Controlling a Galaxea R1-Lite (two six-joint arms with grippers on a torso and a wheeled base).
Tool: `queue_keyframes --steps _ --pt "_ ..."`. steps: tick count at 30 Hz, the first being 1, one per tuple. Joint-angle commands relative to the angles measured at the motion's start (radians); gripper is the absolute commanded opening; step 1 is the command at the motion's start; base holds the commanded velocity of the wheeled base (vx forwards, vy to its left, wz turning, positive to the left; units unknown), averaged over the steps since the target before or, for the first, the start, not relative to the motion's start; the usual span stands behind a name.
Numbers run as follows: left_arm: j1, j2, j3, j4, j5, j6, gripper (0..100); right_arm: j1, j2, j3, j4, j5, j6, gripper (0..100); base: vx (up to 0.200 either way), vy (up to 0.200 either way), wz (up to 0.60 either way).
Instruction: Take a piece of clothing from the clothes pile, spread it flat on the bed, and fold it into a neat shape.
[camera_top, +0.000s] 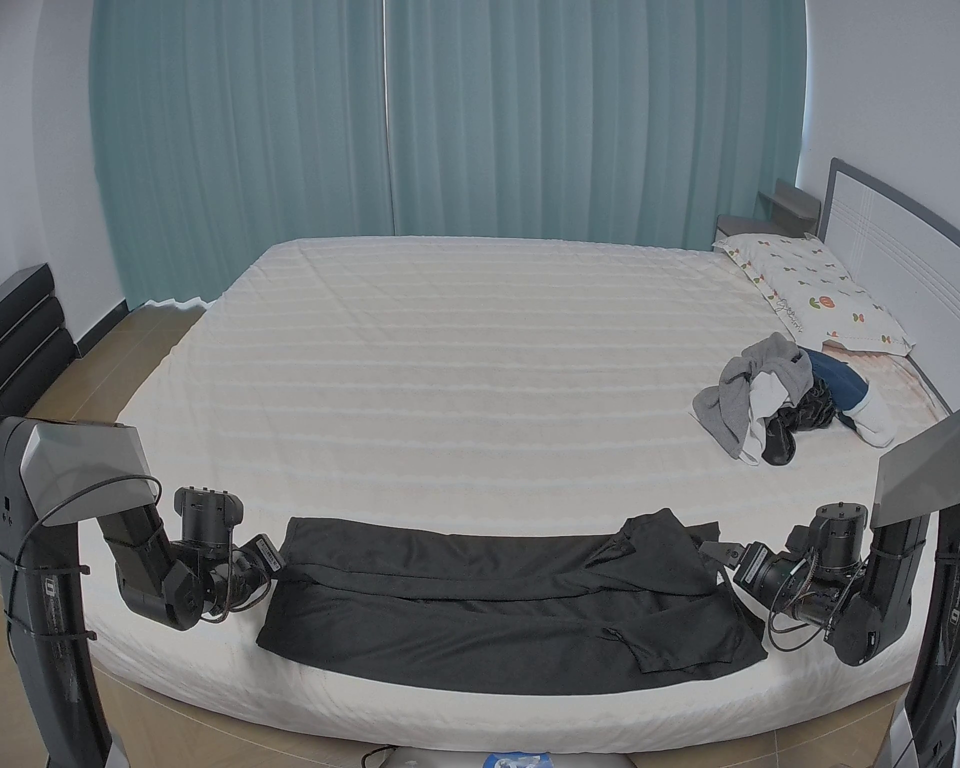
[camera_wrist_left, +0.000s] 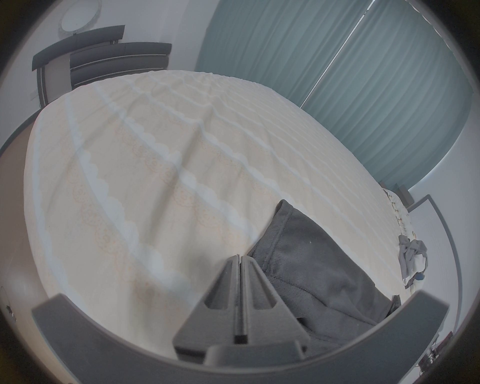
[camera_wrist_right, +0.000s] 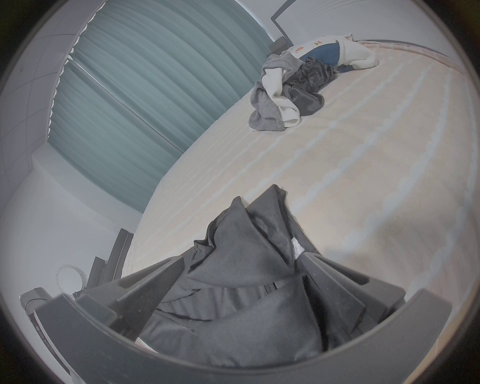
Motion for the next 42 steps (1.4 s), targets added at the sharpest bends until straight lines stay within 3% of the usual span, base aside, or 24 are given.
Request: queue_keyframes --steps 1,40,41,42 --pt "-0.001 0.003 0.007 -0.002 0.017 0.009 0 0.003 0.022 -0.043 0.006 0.002 -0.001 100 0.0 0.0 0.0" --pt "-0.008 0.012 0.0 -0.003 0.014 0.0 0 0.053 0.194 -0.179 0.032 -0.035 -0.05 100 0.0 0.0 0.0" --pt "-0.008 0.012 0.0 -0.003 0.014 0.0 0 0.054 0.195 -0.181 0.032 -0.042 -0.05 0 0.0 0.0 0.0" --pt "-0.008 0.012 0.0 -0.003 0.014 -0.002 0 0.054 0.197 -0.184 0.032 -0.052 -0.052 0 0.0 0.0 0.0"
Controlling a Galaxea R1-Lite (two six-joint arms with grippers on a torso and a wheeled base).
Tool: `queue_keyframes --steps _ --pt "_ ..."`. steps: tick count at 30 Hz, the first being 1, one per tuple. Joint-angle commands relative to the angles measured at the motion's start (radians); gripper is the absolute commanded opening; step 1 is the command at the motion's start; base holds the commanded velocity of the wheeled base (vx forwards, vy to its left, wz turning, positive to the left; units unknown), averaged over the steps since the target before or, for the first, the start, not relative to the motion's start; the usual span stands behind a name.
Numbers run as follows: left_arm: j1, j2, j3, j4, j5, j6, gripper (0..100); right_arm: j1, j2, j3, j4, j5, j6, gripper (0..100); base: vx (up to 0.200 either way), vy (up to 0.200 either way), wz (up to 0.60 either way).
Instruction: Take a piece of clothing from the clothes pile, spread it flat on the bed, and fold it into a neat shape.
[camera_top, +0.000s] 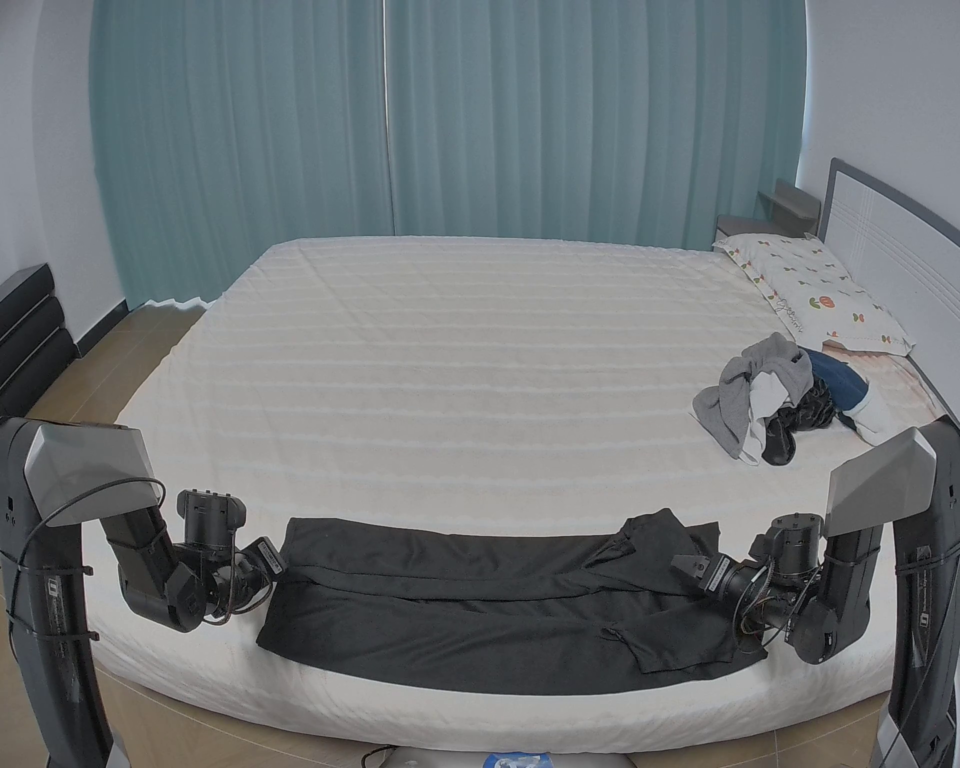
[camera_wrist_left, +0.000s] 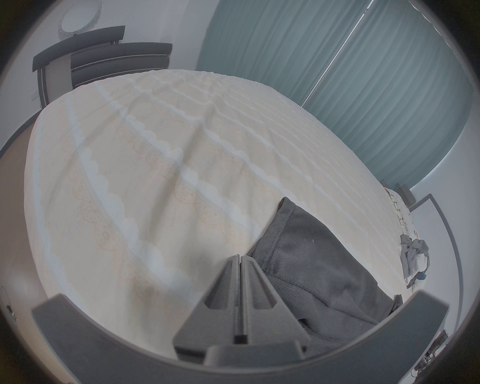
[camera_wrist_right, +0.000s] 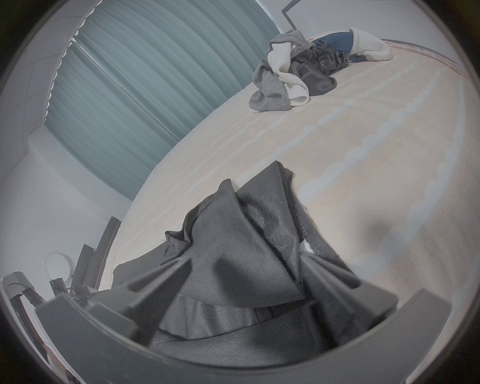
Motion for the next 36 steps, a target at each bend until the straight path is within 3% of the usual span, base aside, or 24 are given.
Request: queue_keyframes --steps 1,26,31,36 --pt "0.0 0.002 -0.001 0.0 0.0 0.0 0 0.009 0.014 -0.008 -0.001 -0.015 -0.002 0 0.0 0.0 0.0" --pt "0.002 -0.007 0.009 0.0 0.003 0.01 0 -0.074 -0.081 0.093 -0.002 -0.009 -0.005 0 0.0 0.0 0.0" --pt "0.0 -0.02 0.023 0.0 0.002 0.009 0 -0.108 -0.075 0.113 -0.002 -0.005 -0.073 0 0.0 0.0 0.0" --pt "-0.014 -0.017 0.036 0.002 0.002 0.012 0 -0.108 -0.075 0.116 -0.002 -0.005 -0.076 0 0.0 0.0 0.0"
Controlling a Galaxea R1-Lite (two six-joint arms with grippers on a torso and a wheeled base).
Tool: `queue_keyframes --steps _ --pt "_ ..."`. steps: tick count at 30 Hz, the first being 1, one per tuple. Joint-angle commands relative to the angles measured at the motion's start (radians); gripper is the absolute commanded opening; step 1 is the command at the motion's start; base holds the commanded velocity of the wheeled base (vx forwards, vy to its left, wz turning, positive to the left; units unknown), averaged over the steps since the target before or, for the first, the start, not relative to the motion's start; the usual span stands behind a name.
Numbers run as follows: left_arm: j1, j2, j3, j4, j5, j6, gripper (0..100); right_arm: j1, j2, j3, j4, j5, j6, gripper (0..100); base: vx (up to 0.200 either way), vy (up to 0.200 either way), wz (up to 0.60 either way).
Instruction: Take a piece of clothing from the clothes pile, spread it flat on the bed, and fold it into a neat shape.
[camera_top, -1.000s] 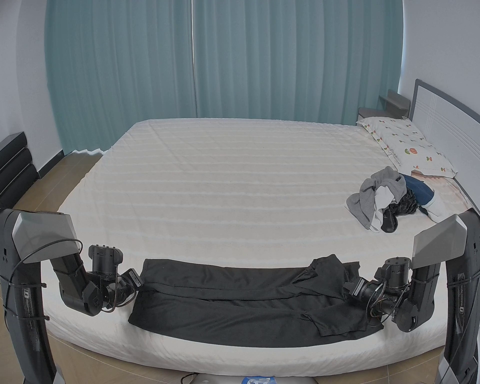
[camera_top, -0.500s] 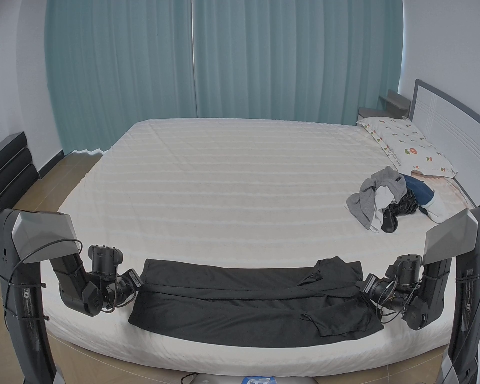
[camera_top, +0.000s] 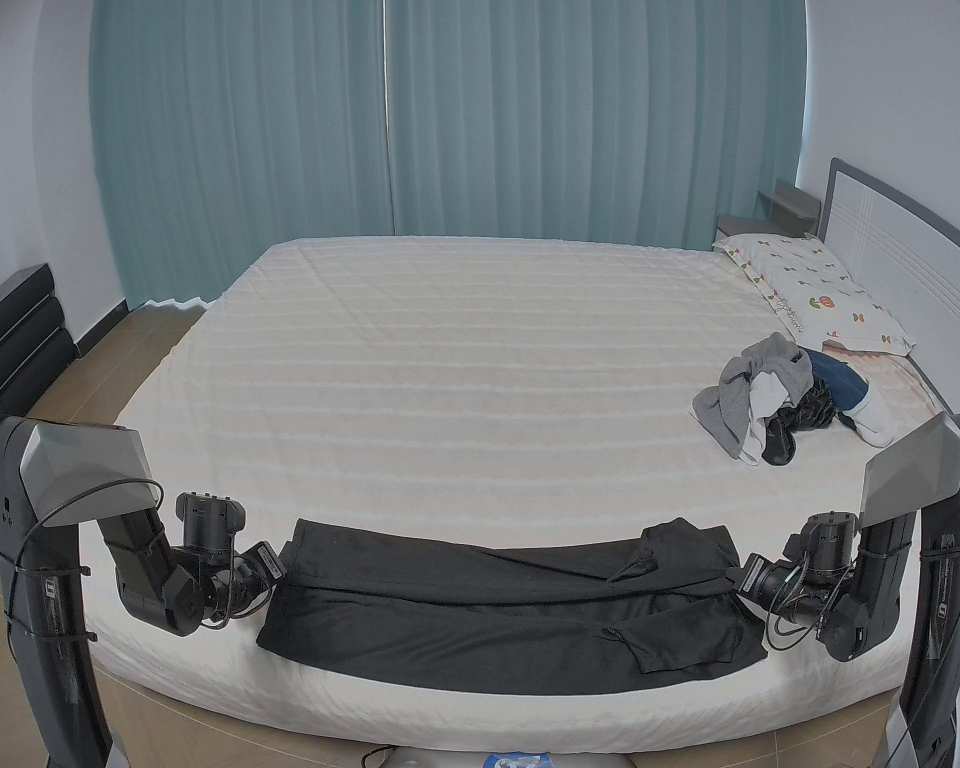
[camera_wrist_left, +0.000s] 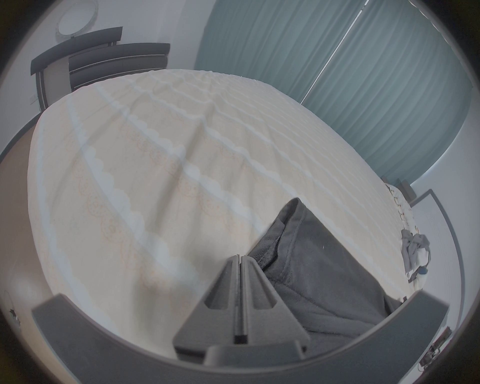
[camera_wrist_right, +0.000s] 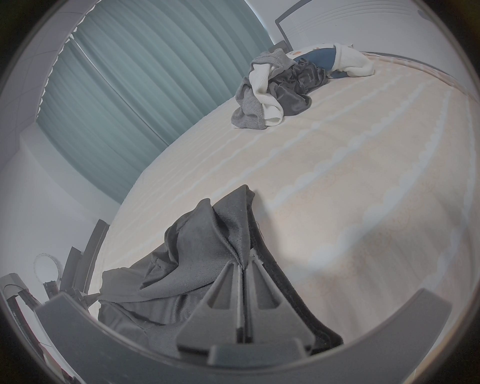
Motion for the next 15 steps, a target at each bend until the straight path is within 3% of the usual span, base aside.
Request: queue_keyframes --steps 1,13,14,15 --pt "-0.014 -0.002 0.018 0.001 0.0 0.012 0 0.003 0.007 0.006 0.0 -0.001 -0.002 0 0.0 0.0 0.0" --pt "-0.019 0.002 0.035 0.001 0.0 0.047 0 0.013 0.048 0.012 -0.011 -0.006 -0.051 0 0.0 0.0 0.0" --pt "-0.019 -0.001 0.033 -0.001 -0.001 0.047 0 0.013 0.048 0.011 -0.014 -0.007 -0.05 100 0.0 0.0 0.0" --pt "-0.019 -0.001 0.033 -0.001 -0.001 0.047 100 0.013 0.048 0.011 -0.014 -0.007 -0.05 100 0.0 0.0 0.0"
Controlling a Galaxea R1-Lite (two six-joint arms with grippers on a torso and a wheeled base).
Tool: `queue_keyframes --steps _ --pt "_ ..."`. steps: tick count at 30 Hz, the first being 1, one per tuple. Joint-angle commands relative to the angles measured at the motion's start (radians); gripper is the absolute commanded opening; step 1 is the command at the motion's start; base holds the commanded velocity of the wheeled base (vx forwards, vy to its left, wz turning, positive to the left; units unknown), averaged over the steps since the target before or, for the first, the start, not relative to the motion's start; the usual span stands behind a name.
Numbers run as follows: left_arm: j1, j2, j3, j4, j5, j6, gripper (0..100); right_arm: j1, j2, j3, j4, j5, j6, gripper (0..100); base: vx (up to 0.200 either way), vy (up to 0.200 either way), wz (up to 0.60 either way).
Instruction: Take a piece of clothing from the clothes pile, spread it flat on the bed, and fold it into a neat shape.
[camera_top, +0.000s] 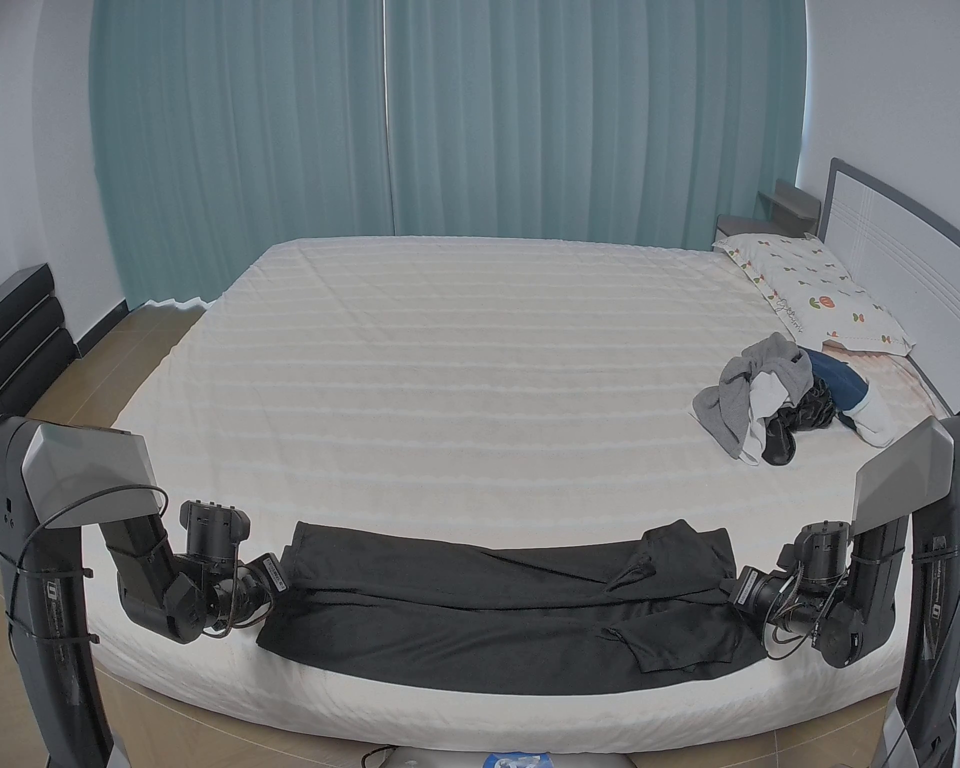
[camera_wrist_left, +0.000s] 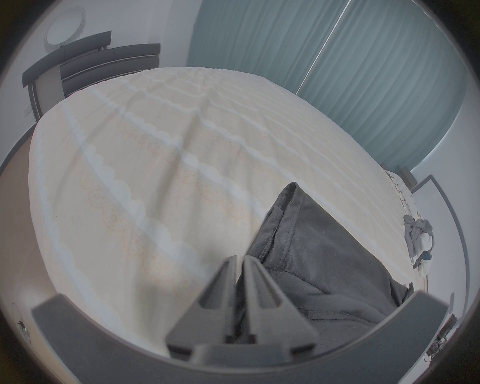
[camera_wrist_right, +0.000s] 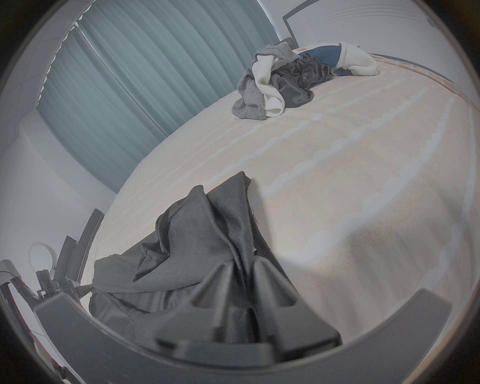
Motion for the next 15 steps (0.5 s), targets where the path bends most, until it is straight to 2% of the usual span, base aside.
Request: queue_keyframes --steps 1,10,12,15 --pt "0.0 -0.007 0.001 -0.001 -0.004 -0.002 100 0.003 0.002 -0.004 -0.005 0.003 0.0 100 0.0 0.0 0.0" --pt "0.018 -0.053 0.019 -0.027 -0.125 -0.012 100 0.006 -0.107 -0.005 -0.028 -0.003 0.017 100 0.0 0.0 0.0" --pt "0.048 -0.08 0.011 -0.027 -0.163 -0.041 100 0.069 -0.191 0.003 -0.02 -0.012 0.034 100 0.0 0.0 0.0" --pt "0.077 -0.09 -0.016 -0.029 -0.263 -0.176 100 0.185 -0.243 -0.01 0.017 -0.037 0.114 100 0.0 0.0 0.0"
